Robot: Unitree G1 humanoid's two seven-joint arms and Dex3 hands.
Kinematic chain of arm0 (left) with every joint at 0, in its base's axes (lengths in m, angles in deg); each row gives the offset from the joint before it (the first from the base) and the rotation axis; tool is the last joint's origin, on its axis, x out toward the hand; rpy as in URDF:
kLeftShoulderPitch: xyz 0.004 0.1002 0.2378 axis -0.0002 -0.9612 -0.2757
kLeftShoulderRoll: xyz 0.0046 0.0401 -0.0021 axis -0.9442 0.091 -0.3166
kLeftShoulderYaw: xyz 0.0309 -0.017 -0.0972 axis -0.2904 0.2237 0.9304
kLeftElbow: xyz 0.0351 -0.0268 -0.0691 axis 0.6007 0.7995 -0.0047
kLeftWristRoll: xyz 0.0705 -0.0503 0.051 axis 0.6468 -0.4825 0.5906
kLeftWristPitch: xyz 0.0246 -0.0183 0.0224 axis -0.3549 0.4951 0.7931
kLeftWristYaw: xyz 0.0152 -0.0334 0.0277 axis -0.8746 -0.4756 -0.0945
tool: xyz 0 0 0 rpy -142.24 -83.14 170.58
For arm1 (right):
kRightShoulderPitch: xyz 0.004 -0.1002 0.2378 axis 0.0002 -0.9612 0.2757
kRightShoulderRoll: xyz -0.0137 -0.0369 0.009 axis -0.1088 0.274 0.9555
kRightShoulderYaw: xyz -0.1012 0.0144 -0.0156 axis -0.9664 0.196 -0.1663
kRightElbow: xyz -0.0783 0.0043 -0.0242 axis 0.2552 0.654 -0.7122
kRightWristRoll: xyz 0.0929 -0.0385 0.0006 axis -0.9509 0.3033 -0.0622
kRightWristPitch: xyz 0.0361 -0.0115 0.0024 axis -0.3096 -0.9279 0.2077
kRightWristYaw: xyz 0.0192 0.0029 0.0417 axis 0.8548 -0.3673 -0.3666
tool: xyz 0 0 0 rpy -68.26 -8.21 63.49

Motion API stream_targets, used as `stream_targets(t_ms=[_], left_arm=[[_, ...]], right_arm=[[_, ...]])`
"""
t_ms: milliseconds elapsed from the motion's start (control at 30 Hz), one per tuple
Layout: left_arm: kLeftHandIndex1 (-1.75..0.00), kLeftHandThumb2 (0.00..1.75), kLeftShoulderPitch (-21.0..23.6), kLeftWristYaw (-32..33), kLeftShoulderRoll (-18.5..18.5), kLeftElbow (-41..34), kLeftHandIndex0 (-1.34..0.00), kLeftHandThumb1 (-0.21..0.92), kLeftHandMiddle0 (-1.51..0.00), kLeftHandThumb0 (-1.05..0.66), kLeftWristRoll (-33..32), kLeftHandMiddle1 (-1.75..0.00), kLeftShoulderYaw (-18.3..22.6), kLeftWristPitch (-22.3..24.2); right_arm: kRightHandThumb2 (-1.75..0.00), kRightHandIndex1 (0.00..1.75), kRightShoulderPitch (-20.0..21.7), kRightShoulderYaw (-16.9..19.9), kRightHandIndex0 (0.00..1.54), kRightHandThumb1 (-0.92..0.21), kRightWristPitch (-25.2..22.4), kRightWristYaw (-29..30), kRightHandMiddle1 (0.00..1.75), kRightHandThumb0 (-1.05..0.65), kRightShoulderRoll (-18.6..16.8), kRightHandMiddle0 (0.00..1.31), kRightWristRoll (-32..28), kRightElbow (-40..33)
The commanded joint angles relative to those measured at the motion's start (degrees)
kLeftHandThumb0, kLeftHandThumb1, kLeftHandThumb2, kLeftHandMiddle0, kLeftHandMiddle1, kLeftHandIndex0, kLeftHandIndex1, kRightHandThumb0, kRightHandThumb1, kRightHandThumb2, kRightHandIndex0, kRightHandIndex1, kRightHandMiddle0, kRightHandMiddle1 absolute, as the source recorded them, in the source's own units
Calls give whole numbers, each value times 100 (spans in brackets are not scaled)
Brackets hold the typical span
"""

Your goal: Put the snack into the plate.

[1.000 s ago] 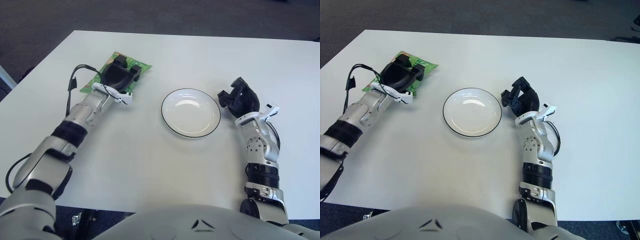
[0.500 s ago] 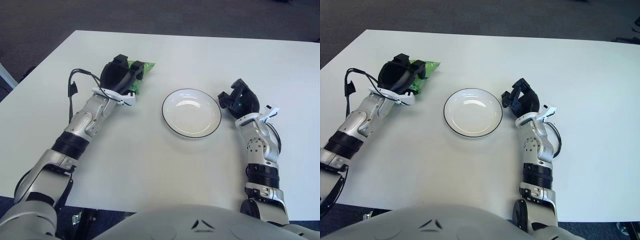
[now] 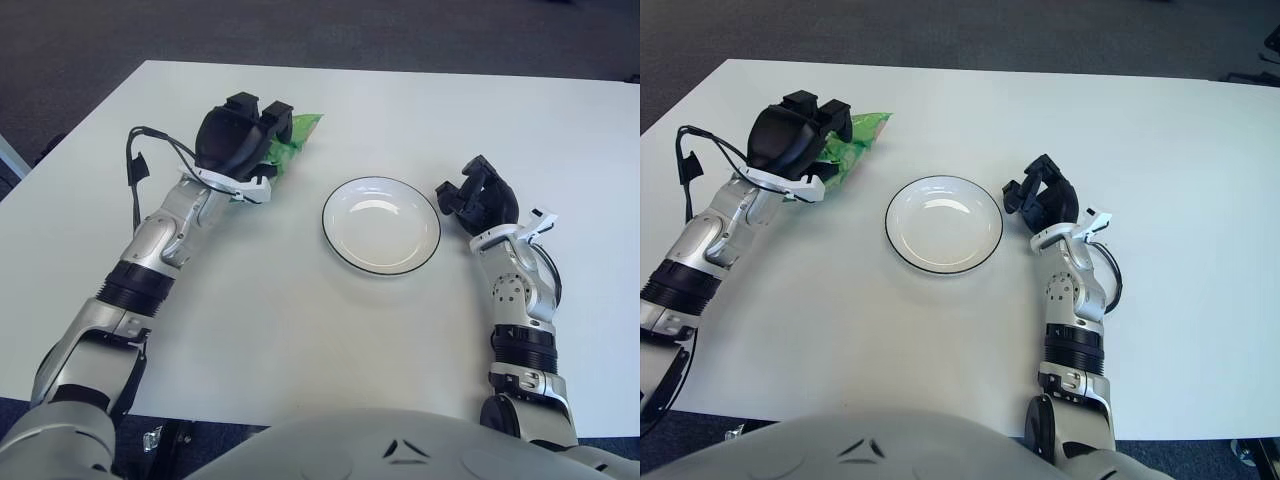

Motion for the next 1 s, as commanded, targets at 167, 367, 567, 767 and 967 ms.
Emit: stream_targets(t_ms=[167,367,567,767,967], left_arm=[[-175,166,-1,-85,26,-554,-63,0,-87,0,3,-167,209,-56],[-175,166,-66,-299,10,-922,-62,0,-86,0,109,-168,252,-16],[-175,166,-103,-754,-71,-1335,-62,0,-86,0,233,-170,275,33],[-175,166,-84,-807,-40,-1502,-62,0,-86,0,270,-170,296,-126],[-175,166,-79,-841,-5,-1627,-62,0,-86,0,234,-170,303,-278]], right_arm=[[-142,175,-317,29,126,-24,18,23,175,-51,-109,68,56,256],[-142,175,-306,25,126,-24,24,20,175,-51,-95,68,61,280],[-142,175,-288,35,126,-24,12,19,175,-51,-88,68,48,303],[-142,175,-290,40,125,-24,17,28,175,-51,-99,68,42,294],[-141,175,-269,44,126,-24,52,24,175,-51,-96,68,53,337]])
